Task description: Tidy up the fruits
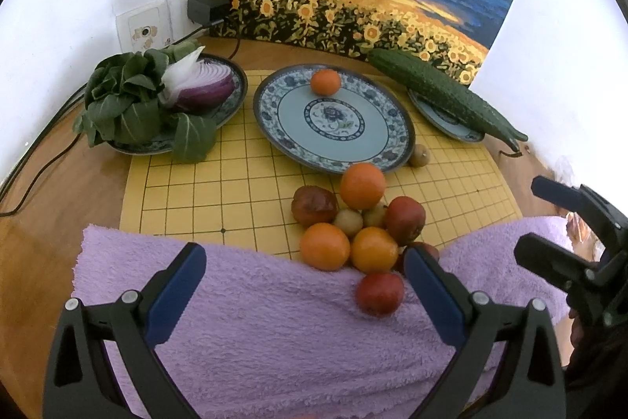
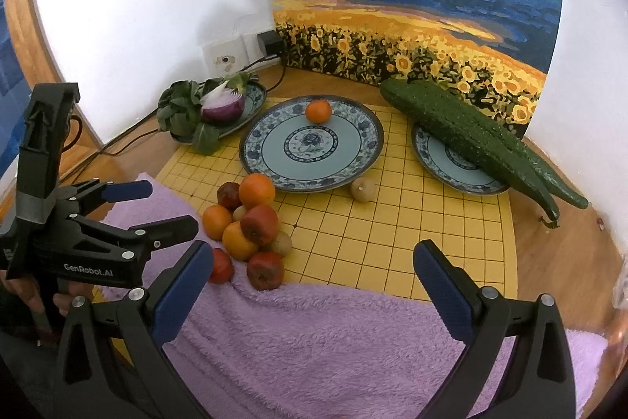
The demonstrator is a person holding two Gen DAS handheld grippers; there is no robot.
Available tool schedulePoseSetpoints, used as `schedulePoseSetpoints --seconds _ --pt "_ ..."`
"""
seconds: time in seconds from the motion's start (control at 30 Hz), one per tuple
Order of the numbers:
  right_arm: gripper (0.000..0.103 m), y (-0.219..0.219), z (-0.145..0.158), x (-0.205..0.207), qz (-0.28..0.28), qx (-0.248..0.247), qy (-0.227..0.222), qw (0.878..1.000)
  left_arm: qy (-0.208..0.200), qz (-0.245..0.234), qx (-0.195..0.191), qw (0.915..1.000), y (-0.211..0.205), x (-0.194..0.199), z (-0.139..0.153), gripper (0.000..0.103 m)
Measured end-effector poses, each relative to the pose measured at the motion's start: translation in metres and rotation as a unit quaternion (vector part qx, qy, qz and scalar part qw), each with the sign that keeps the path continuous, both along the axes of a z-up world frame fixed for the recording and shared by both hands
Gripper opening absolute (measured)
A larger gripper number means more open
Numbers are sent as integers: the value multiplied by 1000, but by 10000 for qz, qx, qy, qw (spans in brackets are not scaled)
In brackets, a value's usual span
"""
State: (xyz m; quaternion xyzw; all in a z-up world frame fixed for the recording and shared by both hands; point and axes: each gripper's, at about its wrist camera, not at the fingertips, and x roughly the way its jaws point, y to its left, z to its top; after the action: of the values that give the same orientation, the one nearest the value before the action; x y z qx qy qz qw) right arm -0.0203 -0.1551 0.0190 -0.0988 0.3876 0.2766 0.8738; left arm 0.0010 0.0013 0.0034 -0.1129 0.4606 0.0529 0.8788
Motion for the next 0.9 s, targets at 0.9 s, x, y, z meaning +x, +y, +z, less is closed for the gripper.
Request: schedulePoseSetpoints --seconds 0.9 --pt "103 2 -4 -1 -4 -32 43 10000 4 -17 -16 10000 -1 2 0 103"
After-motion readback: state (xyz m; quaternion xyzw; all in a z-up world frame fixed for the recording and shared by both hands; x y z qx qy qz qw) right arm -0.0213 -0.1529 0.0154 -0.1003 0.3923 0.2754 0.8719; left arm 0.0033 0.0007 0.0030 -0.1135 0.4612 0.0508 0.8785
